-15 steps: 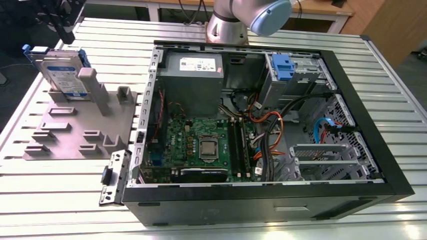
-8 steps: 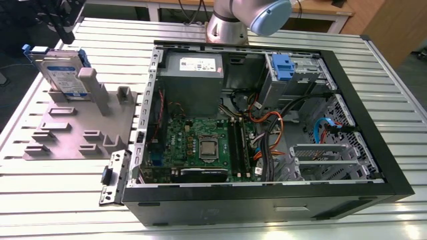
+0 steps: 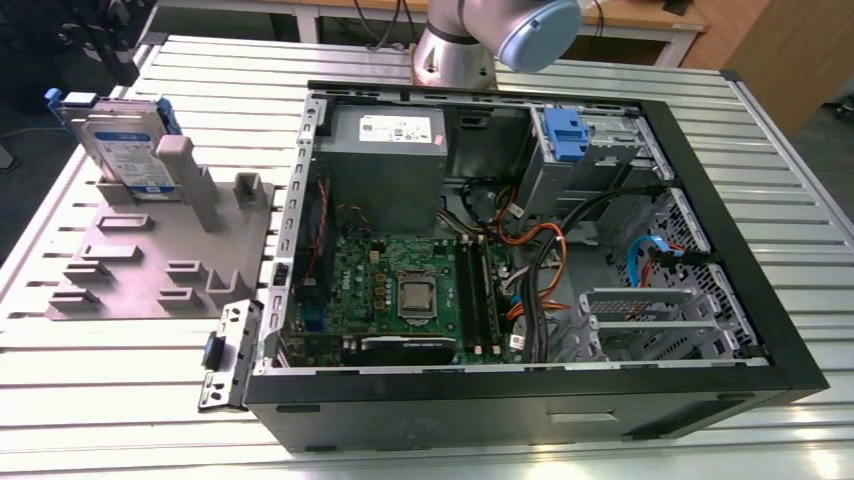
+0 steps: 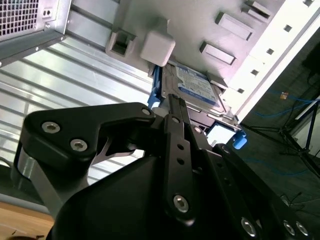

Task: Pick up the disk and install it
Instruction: 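Reach for the disk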

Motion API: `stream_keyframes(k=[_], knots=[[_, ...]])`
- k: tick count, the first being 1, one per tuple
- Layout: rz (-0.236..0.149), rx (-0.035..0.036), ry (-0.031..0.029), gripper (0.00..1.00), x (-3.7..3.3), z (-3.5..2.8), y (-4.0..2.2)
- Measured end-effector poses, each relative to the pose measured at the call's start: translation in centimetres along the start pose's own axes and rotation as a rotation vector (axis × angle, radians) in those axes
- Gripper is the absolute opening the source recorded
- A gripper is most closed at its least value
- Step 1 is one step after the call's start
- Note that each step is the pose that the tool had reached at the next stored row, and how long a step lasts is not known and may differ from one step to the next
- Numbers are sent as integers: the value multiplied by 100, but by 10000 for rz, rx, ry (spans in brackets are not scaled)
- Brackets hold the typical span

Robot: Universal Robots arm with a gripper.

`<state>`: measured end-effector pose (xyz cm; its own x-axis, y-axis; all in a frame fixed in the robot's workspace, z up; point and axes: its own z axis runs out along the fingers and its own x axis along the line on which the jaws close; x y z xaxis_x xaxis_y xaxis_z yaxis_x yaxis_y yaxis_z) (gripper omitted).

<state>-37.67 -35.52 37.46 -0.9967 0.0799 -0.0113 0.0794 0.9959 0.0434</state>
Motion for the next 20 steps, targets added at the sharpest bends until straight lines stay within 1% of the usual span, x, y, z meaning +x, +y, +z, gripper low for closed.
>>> stream_keyframes(k=[5,8,13,16,20], knots=[[7,0,3,11,132,9,26],[7,2,24,11,233,23,35],[12,14,115,11,440,68,57],[12,24,154,11,511,101,82],[16,31,222,11,605,140,124]])
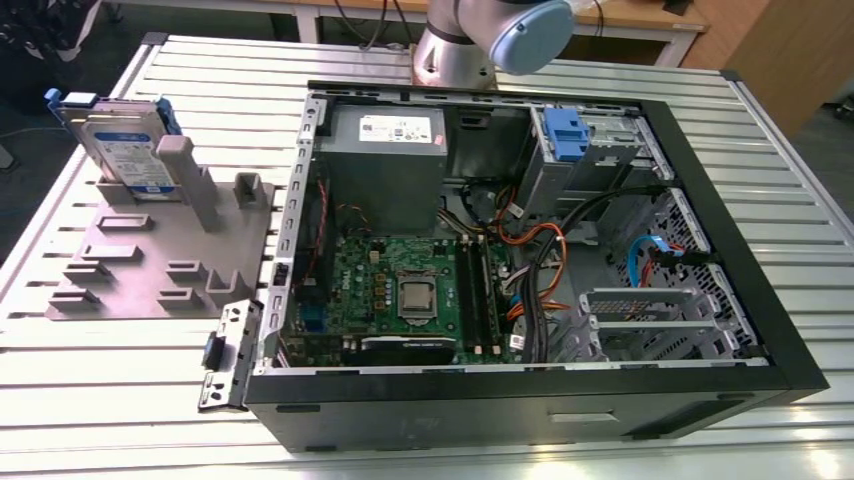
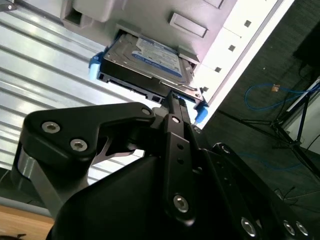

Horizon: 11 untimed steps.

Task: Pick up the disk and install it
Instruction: 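Reach for the disk, then pick up the disk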

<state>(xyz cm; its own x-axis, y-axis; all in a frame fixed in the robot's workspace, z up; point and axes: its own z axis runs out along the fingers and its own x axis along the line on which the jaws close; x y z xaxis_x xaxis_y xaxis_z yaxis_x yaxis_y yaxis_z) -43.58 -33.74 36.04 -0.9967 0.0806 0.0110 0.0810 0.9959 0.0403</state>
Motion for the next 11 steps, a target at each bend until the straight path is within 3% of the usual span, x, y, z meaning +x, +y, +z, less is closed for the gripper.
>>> stream_keyframes(k=[4,11], knots=[[1,1,19,11,62,26,19],[-2,1,20,11,64,27,19]])
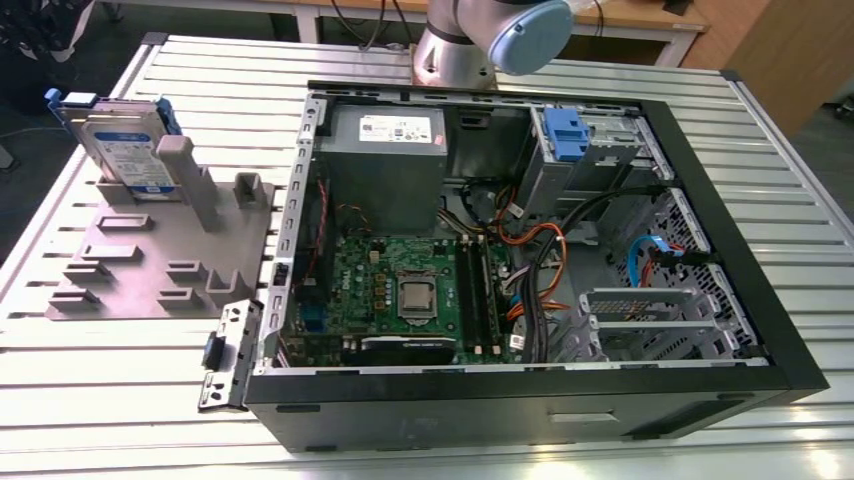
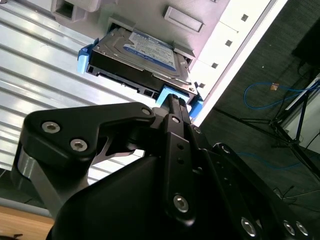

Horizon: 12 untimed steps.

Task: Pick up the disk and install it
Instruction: 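Pick up the disk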

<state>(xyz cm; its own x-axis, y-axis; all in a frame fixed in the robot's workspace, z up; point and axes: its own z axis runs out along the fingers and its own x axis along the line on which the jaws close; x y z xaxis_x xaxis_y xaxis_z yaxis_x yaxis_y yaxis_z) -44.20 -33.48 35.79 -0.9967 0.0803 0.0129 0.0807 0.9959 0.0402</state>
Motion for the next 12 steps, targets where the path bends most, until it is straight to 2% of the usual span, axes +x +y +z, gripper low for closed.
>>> stream_keyframes(k=[12], knots=[[-125,2,5,11,0,0,0]])
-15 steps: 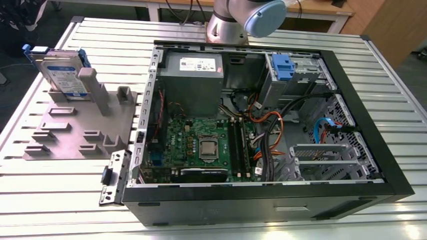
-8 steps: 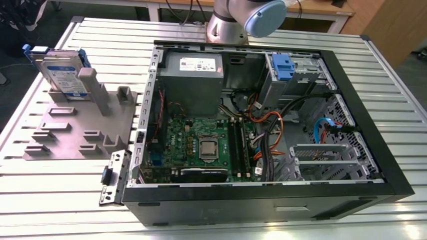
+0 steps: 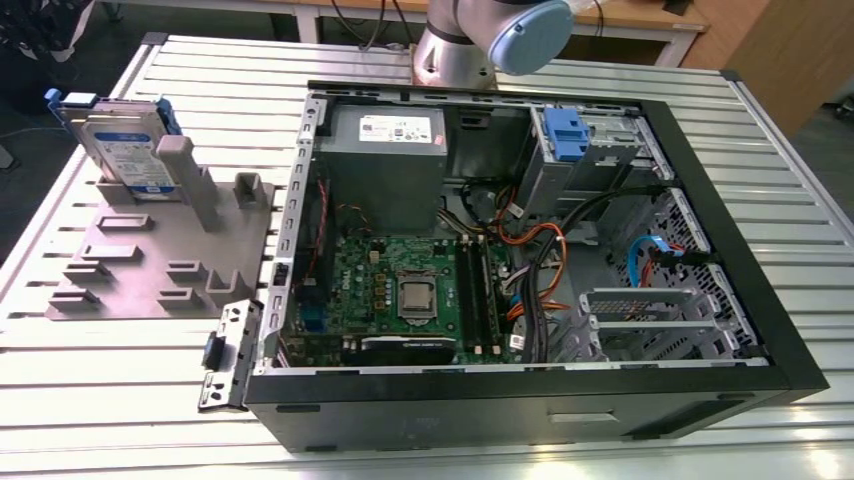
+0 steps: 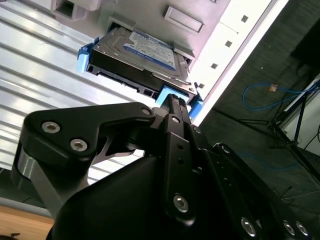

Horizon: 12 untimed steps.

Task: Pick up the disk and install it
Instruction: 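Pick up the disk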

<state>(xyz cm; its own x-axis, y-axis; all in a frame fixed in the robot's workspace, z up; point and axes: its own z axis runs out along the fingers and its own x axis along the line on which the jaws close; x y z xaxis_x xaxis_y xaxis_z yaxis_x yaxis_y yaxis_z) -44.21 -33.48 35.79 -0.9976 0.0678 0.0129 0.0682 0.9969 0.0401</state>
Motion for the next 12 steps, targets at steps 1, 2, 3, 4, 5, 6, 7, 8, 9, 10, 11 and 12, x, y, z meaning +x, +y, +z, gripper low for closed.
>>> stream_keyframes(k=[1,2,3,4,5,6,7,8,9,10,11,12], knots=[[-48,0,2,11,0,0,0],[-101,1,4,11,0,0,0],[-156,2,7,11,0,0,0],[-218,3,8,11,0,0,0],[-273,3,11,11,0,0,0],[-328,4,13,11,0,0,0],[-383,5,15,11,0,0,0],[-438,5,17,11,0,0,0],[-492,6,20,11,0,0,0],[-552,7,22,11,0,0,0],[-612,8,25,11,0,0,0],[-676,8,27,11,0,0,0]])
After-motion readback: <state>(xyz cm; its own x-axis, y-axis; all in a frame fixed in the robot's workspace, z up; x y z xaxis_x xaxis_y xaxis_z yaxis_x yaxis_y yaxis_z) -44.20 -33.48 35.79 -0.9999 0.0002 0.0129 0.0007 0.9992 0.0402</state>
